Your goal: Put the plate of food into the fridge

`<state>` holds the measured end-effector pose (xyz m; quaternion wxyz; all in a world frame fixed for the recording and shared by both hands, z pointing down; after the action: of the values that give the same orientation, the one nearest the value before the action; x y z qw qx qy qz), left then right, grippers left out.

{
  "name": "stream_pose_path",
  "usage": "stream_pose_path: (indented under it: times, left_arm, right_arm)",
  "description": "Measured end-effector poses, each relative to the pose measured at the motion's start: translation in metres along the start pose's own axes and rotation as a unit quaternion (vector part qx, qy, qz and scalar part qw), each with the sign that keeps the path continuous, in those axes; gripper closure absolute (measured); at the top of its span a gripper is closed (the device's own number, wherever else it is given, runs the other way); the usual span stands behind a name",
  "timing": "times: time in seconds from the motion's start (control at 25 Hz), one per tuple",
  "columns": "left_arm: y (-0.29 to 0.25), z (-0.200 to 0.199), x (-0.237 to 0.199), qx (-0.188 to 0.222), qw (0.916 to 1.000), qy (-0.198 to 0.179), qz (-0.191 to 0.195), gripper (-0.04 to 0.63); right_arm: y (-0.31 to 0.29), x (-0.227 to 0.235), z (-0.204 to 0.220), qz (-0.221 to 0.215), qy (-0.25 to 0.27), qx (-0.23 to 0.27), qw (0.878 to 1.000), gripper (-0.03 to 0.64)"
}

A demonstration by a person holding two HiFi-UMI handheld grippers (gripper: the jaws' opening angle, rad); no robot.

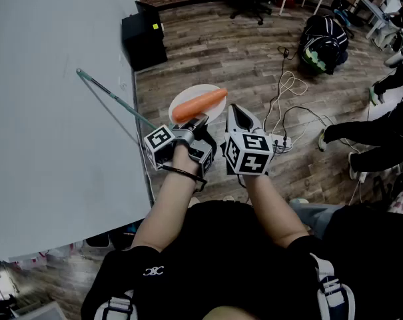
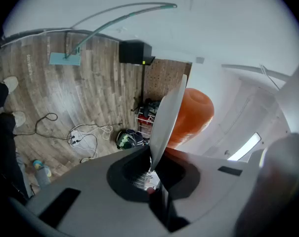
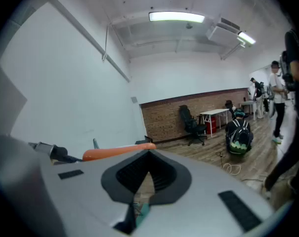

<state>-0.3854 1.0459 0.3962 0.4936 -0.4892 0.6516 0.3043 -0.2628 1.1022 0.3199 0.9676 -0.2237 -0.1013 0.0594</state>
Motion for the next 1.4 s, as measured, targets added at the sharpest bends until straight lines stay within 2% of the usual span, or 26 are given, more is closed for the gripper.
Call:
stream_pose_path:
  times: [0.36, 0.6, 0.72, 1.04, 1.4]
  left_arm:
    - [0.007, -0.012, 0.005, -0.013, 0.9999, -0.002, 0.001, 0.577]
    - [0.018, -0.020, 0.007, -0.030, 0.9995, -0.009, -0.004, 0.577]
    - [0.023, -0.034, 0.008, -0.039, 0.9991, -0.014, -0.004, 0.577]
    - [0.038, -0.065, 0.010, -0.059, 0.9982, 0.004, -0.009, 0.577]
    - [0.008, -0.096, 0.009, -0.076, 0.9970, 0.006, -0.016, 0.577]
  right_arm:
    - [-0.008, -0.010, -0.002, 0.012, -0.006, 0.011, 1.000, 0.604]
    - [-0.014, -0.026, -0.002, 0.022, 0.010, 0.020, 0.999, 0.604]
    - [-0.020, -0.037, -0.003, 0.026, 0.009, 0.021, 0.999, 0.604]
    - [-0.040, -0.064, 0.004, 0.048, -0.016, 0.012, 0.999, 0.603]
    - [-0.082, -0.054, -0.008, 0.058, -0.020, 0.006, 0.998, 0.603]
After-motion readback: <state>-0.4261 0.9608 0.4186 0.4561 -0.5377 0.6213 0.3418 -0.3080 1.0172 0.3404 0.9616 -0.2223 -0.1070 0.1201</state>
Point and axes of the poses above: the fingertips, and each gripper's own axes: y backward along the fingers, x to its right, z out of its underside, the point moved 6 cm from there along y, backward along the fingers, and after that the axes turned 11 degrees about -x, right-handed, at the moved point
